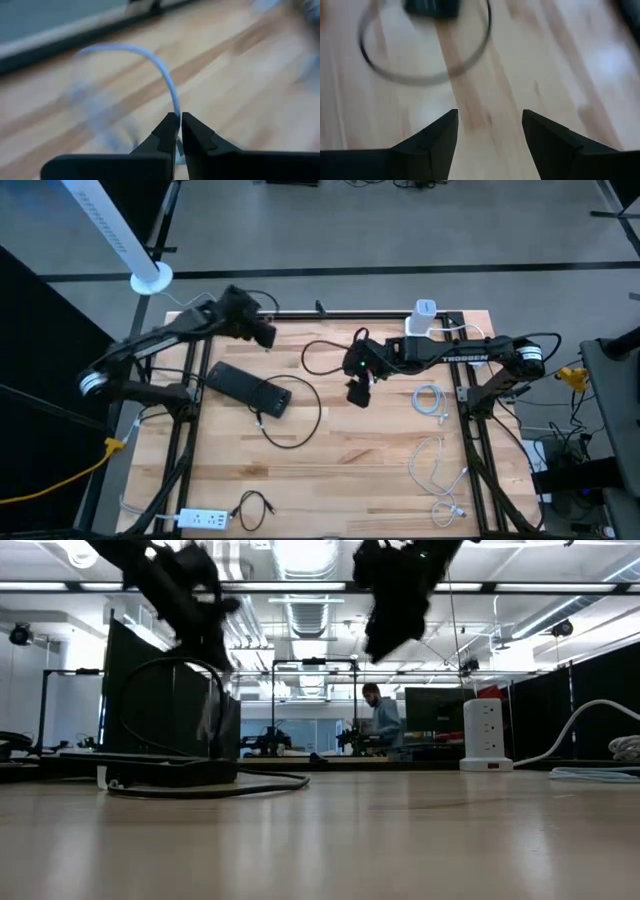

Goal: Insert USB
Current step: Insert the top left white charger cable into the black outlet extension

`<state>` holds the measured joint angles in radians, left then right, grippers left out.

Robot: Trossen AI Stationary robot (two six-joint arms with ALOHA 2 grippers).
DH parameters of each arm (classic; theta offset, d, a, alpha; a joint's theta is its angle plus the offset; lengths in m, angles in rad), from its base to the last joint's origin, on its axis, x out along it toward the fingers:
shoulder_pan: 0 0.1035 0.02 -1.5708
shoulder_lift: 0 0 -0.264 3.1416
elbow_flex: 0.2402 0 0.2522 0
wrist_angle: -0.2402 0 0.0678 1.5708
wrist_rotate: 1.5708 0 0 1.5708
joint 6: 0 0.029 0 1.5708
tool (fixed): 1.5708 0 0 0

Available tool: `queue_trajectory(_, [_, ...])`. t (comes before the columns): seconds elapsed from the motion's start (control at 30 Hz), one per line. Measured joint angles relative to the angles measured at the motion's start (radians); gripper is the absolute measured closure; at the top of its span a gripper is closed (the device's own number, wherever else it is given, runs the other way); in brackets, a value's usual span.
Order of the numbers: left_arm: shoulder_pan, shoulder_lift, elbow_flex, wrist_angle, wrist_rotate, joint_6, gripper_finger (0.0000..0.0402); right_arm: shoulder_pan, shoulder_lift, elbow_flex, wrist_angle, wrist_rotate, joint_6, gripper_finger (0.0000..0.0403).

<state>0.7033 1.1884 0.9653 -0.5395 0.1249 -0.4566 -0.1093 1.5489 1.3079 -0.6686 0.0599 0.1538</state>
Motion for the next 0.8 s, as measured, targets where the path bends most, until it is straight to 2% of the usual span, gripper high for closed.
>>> queue_trajectory(0.2, [-0.004, -0.141, -0.001, 0.183, 0.041, -0.129, 0.0402, -0.001, 0.004, 0.001, 0.410, 0.032, -0.024, 0.0195])
queue_trajectory(0.4, [-0.033, -0.177, -0.001, 0.266, 0.045, -0.210, 0.0401, -0.008, 0.036, 0.005, 0.708, 0.160, -0.025, 0.0199])
queue_trajectory(0.63, [-0.105, -0.158, -0.001, 0.420, 0.046, -0.243, 0.0401, -0.021, 0.086, 0.049, 0.725, 0.172, -0.007, 0.0204])
queue_trajectory(0.8, [-0.107, -0.144, -0.001, 0.377, 0.041, -0.233, 0.0401, -0.020, 0.121, 0.049, 0.597, 0.162, 0.029, 0.0210])
